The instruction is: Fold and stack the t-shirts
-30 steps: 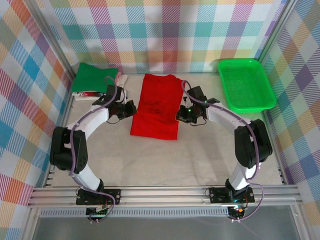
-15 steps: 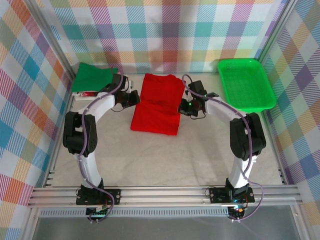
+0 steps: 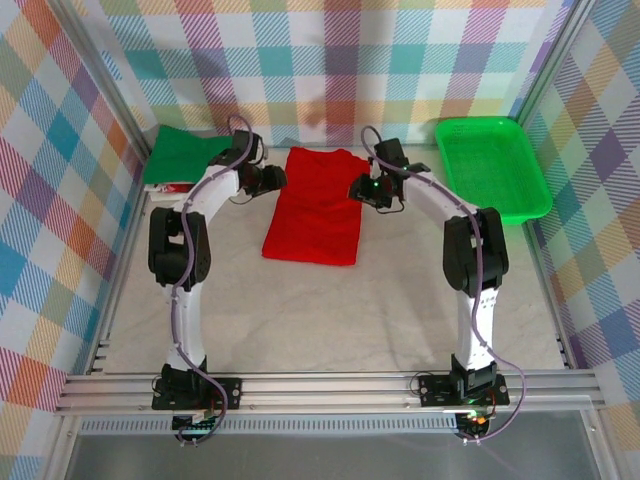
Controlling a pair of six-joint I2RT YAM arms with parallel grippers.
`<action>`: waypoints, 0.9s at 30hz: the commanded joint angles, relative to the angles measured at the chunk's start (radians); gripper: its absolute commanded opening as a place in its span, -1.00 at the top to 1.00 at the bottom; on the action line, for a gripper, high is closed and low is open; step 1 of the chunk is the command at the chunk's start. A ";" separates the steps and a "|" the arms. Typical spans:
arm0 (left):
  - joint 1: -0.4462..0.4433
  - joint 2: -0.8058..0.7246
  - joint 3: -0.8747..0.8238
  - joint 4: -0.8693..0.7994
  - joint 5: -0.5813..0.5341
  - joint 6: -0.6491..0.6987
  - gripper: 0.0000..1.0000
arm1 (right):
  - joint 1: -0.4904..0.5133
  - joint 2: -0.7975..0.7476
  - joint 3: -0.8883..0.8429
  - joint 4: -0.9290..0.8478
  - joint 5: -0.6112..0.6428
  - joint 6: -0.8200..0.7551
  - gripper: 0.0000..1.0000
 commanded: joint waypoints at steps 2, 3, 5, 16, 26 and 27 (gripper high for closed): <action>-0.038 -0.229 -0.198 0.041 -0.105 0.000 0.00 | 0.018 -0.159 -0.125 0.005 -0.055 -0.058 0.36; -0.054 -0.279 -0.272 0.076 -0.101 0.002 0.02 | 0.037 -0.208 -0.193 0.045 -0.079 -0.068 0.43; -0.083 -0.350 -0.403 0.163 -0.067 -0.008 0.12 | 0.072 -0.280 -0.304 0.115 -0.145 -0.060 0.60; -0.088 -0.294 -0.710 0.389 0.054 -0.065 0.33 | 0.181 -0.189 -0.556 0.402 -0.238 0.110 0.98; -0.100 -0.368 -0.961 0.472 0.045 -0.179 0.39 | 0.163 -0.143 -0.662 0.417 -0.169 0.135 1.00; -0.110 -0.383 -0.984 0.471 0.033 -0.191 0.40 | 0.160 -0.156 -0.676 0.411 -0.157 0.135 1.00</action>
